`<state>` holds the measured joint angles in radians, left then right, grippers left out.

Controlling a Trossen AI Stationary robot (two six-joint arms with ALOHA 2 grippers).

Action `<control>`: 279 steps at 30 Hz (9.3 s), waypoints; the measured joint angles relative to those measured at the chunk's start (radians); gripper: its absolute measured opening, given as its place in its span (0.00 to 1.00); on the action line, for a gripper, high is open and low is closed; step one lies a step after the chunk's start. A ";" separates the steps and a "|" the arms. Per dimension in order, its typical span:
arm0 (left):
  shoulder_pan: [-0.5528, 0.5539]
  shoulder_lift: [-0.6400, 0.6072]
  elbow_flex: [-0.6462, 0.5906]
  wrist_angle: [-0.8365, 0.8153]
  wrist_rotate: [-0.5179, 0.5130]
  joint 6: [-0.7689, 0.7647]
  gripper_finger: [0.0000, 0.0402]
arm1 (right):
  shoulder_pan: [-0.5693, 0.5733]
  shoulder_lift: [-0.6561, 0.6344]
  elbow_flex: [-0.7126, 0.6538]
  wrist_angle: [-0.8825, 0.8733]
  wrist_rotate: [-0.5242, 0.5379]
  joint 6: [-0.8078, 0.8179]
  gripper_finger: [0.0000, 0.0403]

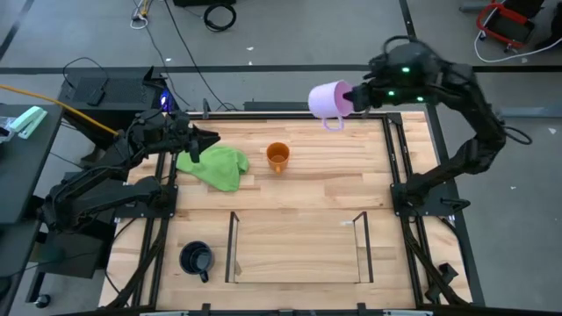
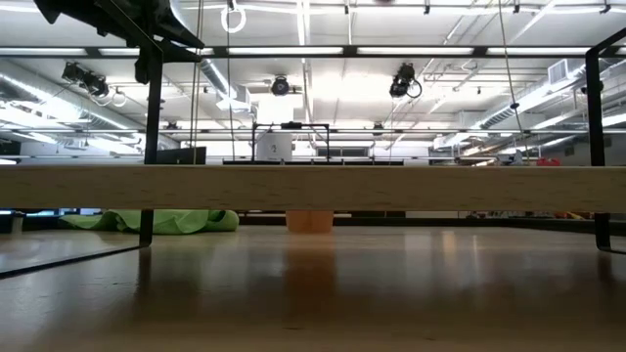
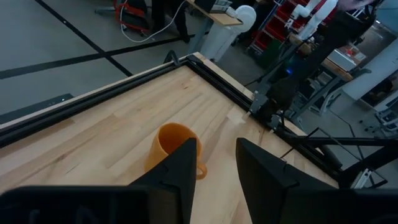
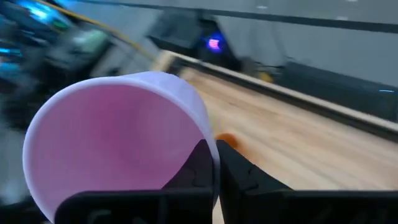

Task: Stack small to large cups/mugs on shelf
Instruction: Put the pink cup on the shelf, then put the orange cup on the shelf

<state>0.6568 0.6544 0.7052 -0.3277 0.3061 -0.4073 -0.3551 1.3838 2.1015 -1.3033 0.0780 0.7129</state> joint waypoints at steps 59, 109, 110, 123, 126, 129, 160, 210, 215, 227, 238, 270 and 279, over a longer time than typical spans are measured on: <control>0.000 0.000 0.000 -0.083 -0.026 0.000 0.26 | 1.018 0.333 -0.426 -0.267 0.166 1.392 0.01; 0.000 0.000 0.000 -0.096 -0.051 0.053 0.20 | 0.963 0.533 -0.427 -0.129 0.032 1.276 0.01; 0.000 0.000 0.000 -0.096 -0.051 0.053 0.21 | 0.963 0.533 -0.427 -0.129 0.028 1.281 0.01; 0.000 0.000 0.000 -0.097 -0.051 0.054 0.19 | 0.967 0.528 -0.465 -0.111 -0.008 1.311 0.01; 0.000 0.000 0.000 -0.097 -0.051 0.055 0.20 | 0.967 0.526 -0.466 -0.111 -0.009 1.312 0.02; 0.000 0.000 0.000 -0.097 -0.051 0.061 0.20 | 0.967 0.520 -0.468 -0.112 -0.011 1.318 0.02; 0.000 0.000 0.000 -0.097 -0.051 0.063 0.18 | 0.981 0.514 -0.469 -0.122 -0.029 1.337 0.18; 0.000 0.000 0.000 -0.097 -0.089 0.010 0.18 | 0.090 0.034 -0.462 0.684 0.283 -0.080 0.18; 0.000 0.000 0.000 -0.098 -0.089 0.007 0.19 | 0.070 0.097 -0.461 0.706 0.256 0.019 0.16; 0.000 0.000 0.000 -0.099 -0.126 0.007 0.18 | 0.007 0.383 -0.462 0.540 -0.015 0.072 0.18; 0.000 0.001 0.000 -0.158 -0.127 0.033 0.21 | 0.005 0.472 -0.462 0.415 -0.016 0.097 0.25; 0.000 0.021 0.000 -0.182 -0.127 0.034 0.21 | 0.020 0.641 -0.463 0.485 -0.019 0.123 0.28; 0.000 0.077 0.000 -0.182 -0.127 0.032 0.19 | 0.015 0.641 -0.463 0.489 0.001 0.124 0.26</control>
<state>0.6569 0.7317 0.7055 -0.5097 0.1791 -0.3756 -0.3397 2.0247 1.6382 -0.8146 0.0795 0.8364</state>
